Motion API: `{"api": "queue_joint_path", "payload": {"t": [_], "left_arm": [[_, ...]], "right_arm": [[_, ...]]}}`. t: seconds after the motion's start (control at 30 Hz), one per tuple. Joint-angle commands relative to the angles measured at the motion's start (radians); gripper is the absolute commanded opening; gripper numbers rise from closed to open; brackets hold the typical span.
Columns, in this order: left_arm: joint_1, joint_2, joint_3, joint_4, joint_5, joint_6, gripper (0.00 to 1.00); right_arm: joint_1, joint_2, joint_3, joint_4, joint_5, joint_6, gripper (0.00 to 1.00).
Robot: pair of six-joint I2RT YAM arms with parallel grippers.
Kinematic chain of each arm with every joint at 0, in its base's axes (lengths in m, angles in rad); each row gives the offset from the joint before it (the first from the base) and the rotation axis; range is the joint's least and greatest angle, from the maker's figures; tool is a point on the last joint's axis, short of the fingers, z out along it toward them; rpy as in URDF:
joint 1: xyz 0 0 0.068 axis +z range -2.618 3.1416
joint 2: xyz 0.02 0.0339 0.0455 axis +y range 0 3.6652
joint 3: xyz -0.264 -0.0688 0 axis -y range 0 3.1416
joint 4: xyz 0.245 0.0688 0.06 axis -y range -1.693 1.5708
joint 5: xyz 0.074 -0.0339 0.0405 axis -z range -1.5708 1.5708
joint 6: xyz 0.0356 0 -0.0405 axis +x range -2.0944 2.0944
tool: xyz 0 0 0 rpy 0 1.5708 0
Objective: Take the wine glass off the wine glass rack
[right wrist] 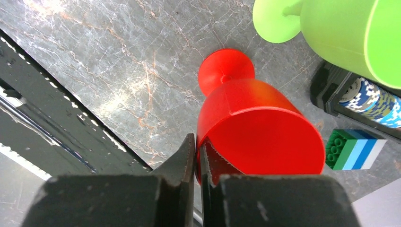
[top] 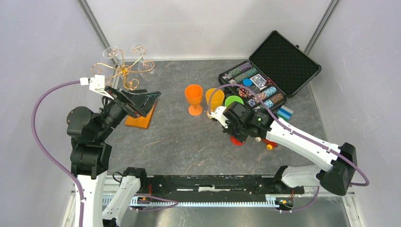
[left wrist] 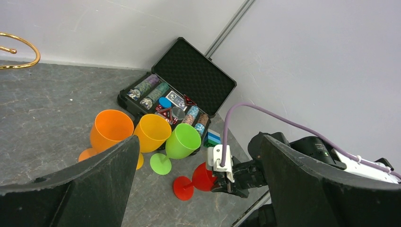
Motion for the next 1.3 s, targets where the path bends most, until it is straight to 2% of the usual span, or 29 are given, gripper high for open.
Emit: {"api": "queue_joint_path", "payload": {"t": [0.0, 0.27, 0.6, 0.67, 0.73, 0.83, 1.07, 1.27], "left_arm": [[-0.001, 0.005, 0.001, 0.011, -0.021, 0.014, 1.0], [-0.001, 0.006, -0.003, 0.015, -0.022, 0.008, 1.0], [-0.001, 0.008, 0.0, 0.007, -0.028, 0.011, 1.0], [-0.001, 0.01, 0.0, 0.007, -0.029, 0.011, 1.0], [-0.001, 0.013, 0.0, 0.008, -0.029, 0.011, 1.0], [-0.001, 0.023, 0.009, 0.016, -0.035, 0.009, 1.0], [-0.001, 0.146, 0.125, -0.018, -0.123, -0.015, 1.0], [-0.001, 0.306, 0.242, -0.057, -0.262, -0.036, 1.0]], "right_arm": [[0.005, -0.018, 0.052, 0.011, 0.01, 0.0, 0.01], [0.007, -0.042, 0.085, 0.042, -0.064, -0.003, 0.0], [0.005, 0.014, 0.053, 0.063, -0.087, -0.014, 0.02], [0.006, 0.023, 0.053, 0.06, -0.067, -0.011, 0.12], [0.007, 0.025, 0.059, 0.058, -0.053, -0.008, 0.28], [0.006, 0.024, 0.081, 0.058, -0.037, -0.004, 0.44], [0.006, -0.009, 0.176, 0.092, 0.029, 0.021, 0.59], [0.004, -0.101, 0.222, 0.22, 0.159, 0.077, 0.72]]}}
